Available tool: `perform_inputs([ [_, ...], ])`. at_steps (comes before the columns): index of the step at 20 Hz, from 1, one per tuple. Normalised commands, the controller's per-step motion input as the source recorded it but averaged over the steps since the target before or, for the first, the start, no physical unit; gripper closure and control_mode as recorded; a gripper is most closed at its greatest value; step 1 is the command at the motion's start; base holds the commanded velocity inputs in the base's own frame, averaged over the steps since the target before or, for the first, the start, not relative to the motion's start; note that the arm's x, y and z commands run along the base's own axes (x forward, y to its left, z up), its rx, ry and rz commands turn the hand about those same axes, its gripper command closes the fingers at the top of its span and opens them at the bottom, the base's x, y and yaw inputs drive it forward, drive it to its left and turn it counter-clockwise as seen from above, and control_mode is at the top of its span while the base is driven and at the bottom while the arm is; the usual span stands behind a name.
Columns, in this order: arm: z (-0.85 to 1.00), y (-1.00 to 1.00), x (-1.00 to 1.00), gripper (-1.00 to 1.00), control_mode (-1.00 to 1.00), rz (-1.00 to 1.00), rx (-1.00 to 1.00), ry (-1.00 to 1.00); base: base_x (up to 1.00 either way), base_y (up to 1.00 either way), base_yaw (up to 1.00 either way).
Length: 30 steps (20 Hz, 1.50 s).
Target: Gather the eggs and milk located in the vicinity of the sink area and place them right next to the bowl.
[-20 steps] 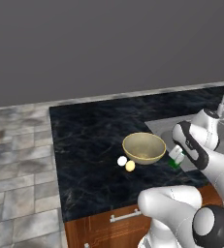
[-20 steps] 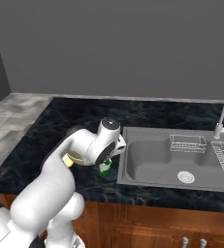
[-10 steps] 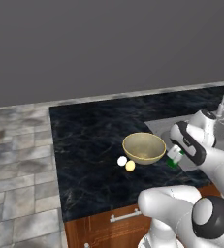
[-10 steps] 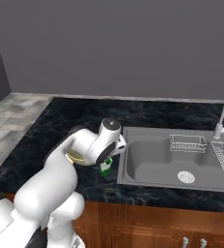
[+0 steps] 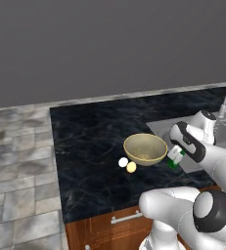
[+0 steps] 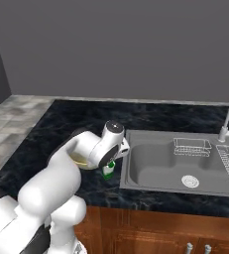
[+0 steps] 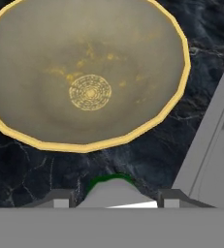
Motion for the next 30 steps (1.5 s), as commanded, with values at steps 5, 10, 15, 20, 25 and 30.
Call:
perform_inputs([
  [5, -0.06, 0.01, 0.07, 1.0, -1.0, 0.0, 0.0, -0.01, 0.0, 0.0, 0.0],
  [10, 0.0, 0.1, 0.05, 1.0, -1.0, 0.0, 0.0, -0.05, 0.0, 0.0, 0.0],
  [15, -0.02, 0.18, 0.06, 1.0, -1.0, 0.0, 0.0, -0.01, 0.0, 0.0, 0.0],
  [20, -0.23, 0.08, 0.1, 1.0, -1.0, 0.0, 0.0, 0.01, 0.0, 0.0, 0.0],
  [25, -0.14, 0.0, 0.01, 1.0, -1.0, 0.0, 0.02, 0.0, 0.0, 0.0, 0.0],
  [30, -0.09, 0.0, 0.0, 1.0, -1.0, 0.0, 0.02, 0.0, 0.0, 0.0, 0.0],
])
